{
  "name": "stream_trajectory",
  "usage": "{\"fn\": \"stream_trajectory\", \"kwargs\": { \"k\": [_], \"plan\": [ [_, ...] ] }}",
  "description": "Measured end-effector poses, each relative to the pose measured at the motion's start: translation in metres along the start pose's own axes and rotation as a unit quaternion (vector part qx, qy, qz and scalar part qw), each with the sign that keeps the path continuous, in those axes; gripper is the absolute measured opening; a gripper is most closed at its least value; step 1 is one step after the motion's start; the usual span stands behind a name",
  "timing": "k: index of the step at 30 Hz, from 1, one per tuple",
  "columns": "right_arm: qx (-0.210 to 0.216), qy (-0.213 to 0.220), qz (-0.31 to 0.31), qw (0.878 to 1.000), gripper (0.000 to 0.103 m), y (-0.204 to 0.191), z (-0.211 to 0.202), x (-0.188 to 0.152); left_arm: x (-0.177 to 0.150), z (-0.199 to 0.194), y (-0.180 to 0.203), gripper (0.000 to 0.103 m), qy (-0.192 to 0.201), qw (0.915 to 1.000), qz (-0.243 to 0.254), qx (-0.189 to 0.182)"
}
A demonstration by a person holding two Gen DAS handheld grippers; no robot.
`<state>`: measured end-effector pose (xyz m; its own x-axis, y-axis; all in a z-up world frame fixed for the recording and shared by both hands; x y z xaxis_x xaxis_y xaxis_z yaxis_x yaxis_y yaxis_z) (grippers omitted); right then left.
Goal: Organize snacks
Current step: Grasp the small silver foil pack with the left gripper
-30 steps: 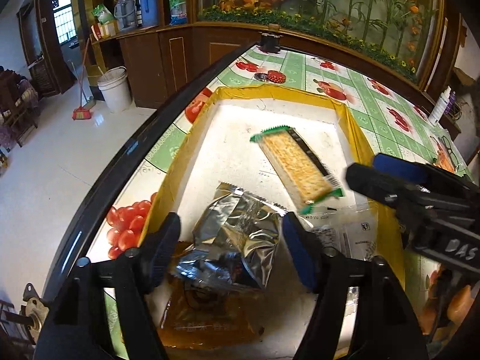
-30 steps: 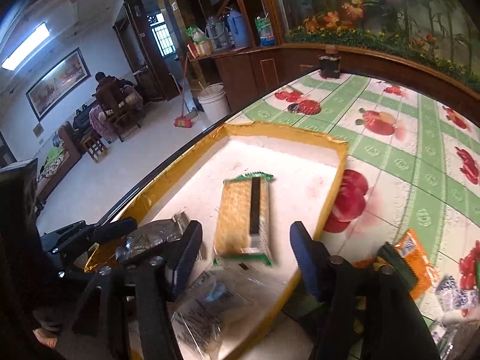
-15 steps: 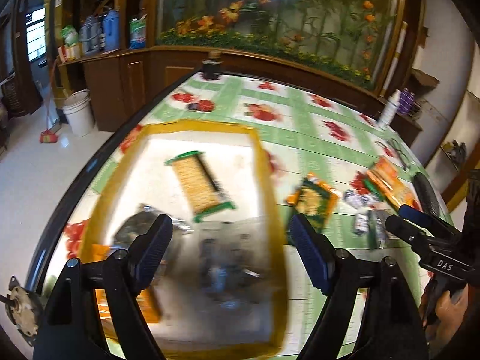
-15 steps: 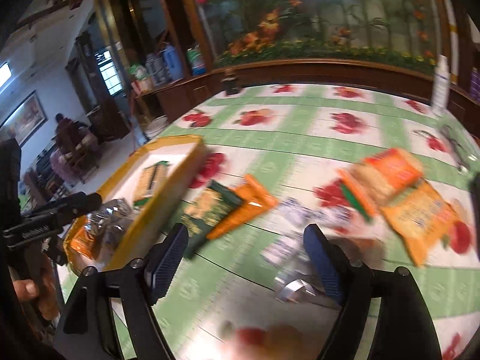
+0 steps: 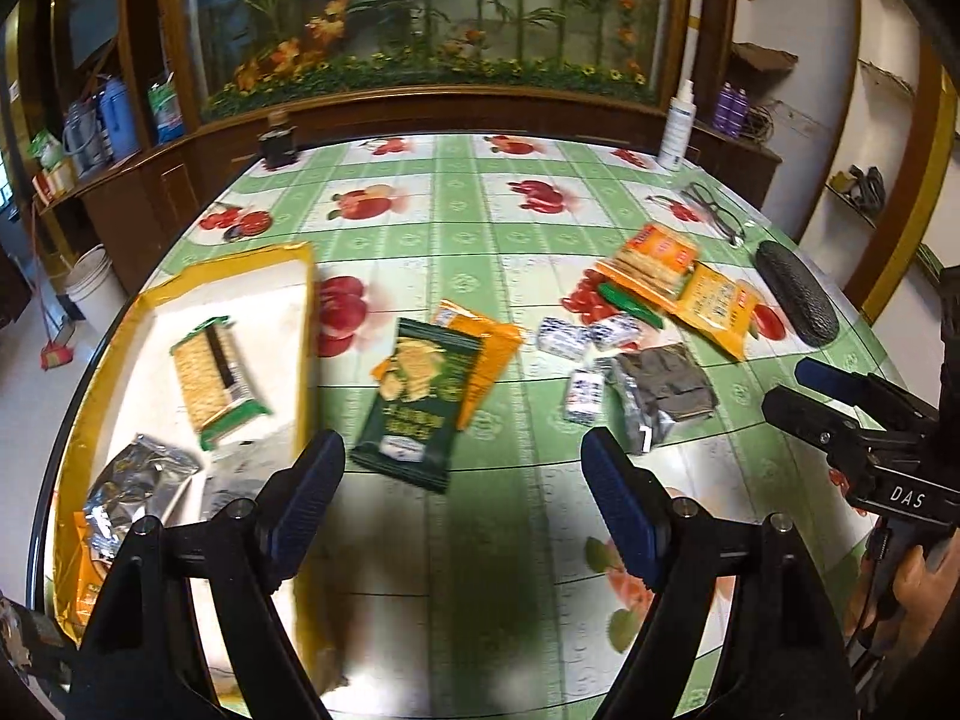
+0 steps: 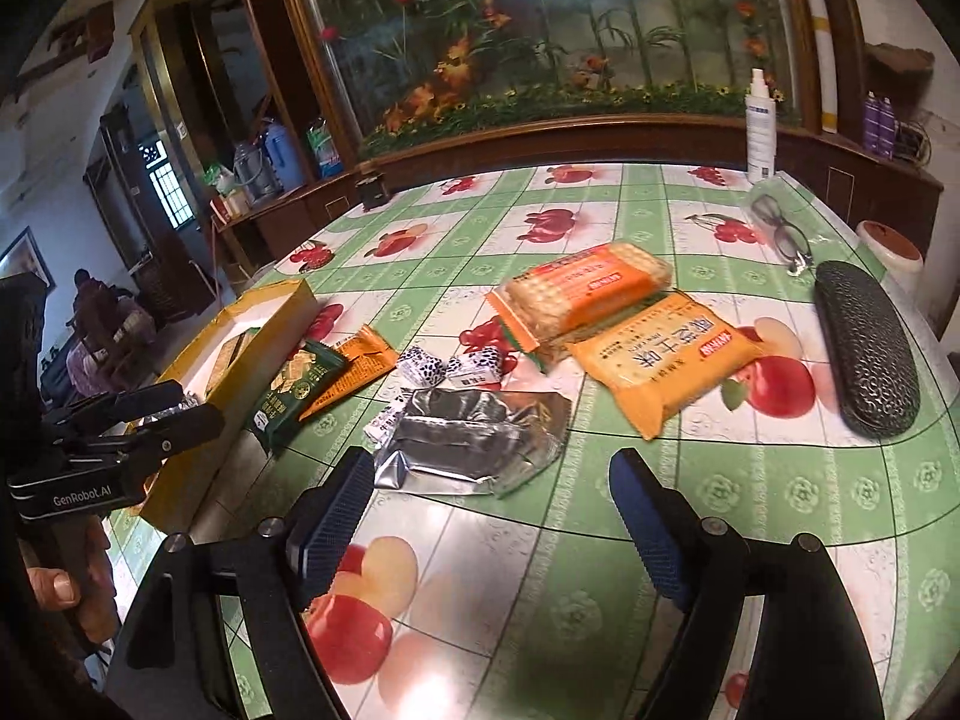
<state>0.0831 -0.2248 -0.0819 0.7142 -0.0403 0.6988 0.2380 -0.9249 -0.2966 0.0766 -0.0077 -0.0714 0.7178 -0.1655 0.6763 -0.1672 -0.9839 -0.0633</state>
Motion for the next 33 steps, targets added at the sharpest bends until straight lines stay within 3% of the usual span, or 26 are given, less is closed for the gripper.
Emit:
{"fn": "stream_trajectory", "kwargs": {
  "k": [8,14,20,27,33],
  "plan": [
    [-0.023,0.005,0.019,1.000,0.084,0.032,-0.006,0.006,0.010,0.012,0.045,0.081,-0.009,0.9981,0.052,-0.033],
    [-0.031,-0.001,0.056,0.998,0.084,0.057,0.000,0.017,0.027,0.031,0.085,0.081,-0.011,0.9862,0.140,-0.088],
    [-0.032,-0.007,0.077,0.996,0.084,0.069,0.007,0.023,0.042,0.058,0.103,0.081,-0.027,0.9756,0.172,-0.134],
    [-0.040,-0.020,0.085,0.995,0.084,0.077,0.024,0.032,0.042,0.083,0.126,0.081,-0.049,0.9628,0.226,-0.139],
    [-0.048,-0.044,0.079,0.995,0.084,0.077,0.052,0.043,0.038,0.094,0.129,0.081,-0.055,0.9617,0.239,-0.123]
  ]
}}
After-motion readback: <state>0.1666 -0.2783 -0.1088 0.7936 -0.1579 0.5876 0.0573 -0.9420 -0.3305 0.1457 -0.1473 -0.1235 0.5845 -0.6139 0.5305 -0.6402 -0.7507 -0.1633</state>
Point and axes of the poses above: each gripper's, at about its wrist camera, not at the fingertips, and z roughly the way its jaws point, y to its right, x to its top, the point moved 2 cm from there along z, roughly the way its jaws point, and after that the axes turned 7 degrees about z, right-handed, at the moved point
